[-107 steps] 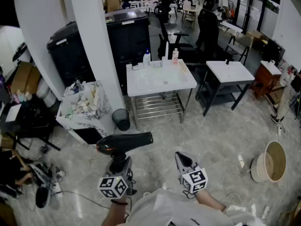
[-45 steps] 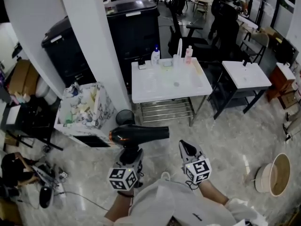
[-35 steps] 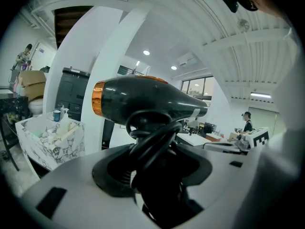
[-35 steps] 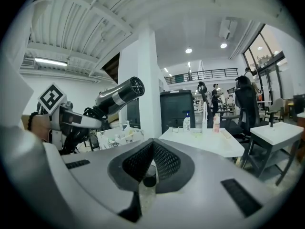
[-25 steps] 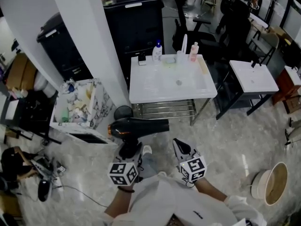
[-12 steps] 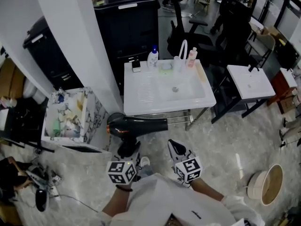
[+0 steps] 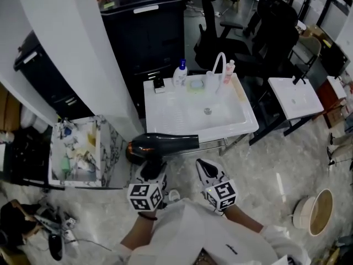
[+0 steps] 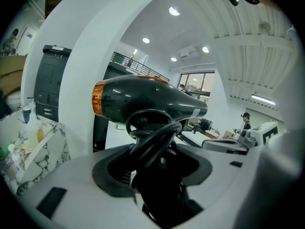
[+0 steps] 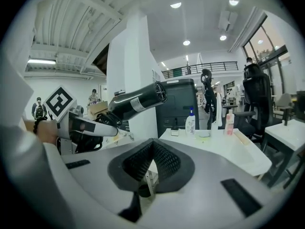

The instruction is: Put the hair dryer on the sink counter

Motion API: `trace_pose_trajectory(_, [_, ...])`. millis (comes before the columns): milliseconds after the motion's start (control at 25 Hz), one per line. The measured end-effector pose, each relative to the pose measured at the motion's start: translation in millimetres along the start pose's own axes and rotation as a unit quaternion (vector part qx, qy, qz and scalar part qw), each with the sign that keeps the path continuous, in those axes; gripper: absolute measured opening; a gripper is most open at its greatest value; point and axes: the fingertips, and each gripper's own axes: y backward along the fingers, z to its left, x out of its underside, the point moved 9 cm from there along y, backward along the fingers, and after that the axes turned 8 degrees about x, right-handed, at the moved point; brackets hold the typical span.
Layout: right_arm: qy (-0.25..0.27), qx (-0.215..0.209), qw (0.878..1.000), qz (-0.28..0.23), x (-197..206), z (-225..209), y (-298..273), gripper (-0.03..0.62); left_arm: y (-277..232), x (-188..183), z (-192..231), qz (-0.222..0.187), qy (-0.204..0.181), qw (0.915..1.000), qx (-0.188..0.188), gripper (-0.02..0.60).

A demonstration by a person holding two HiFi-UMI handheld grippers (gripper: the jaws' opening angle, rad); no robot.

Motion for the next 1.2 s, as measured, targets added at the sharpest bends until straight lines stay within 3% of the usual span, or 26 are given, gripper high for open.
trace_pose_trajectory(240, [-0.010,0.015,1.000,0.005,-9,4,-40,0.017,-27,-14,32,0.017,0.000,0.9998,0.014,0.252])
trace_pose_trajectory(680, [-0.014,0.004,1.000,0.018,-14,-8,-76,0.017,-64,-27,50,0.029,0.010,0.9994,0.015,0.252])
trace_pose_trajectory(1200, [-0.010,-0.050,0.998,0.021,-42,-81,-172,0.017,-165,-67,74,0.040,0.009,0.9990,-0.020,0.252])
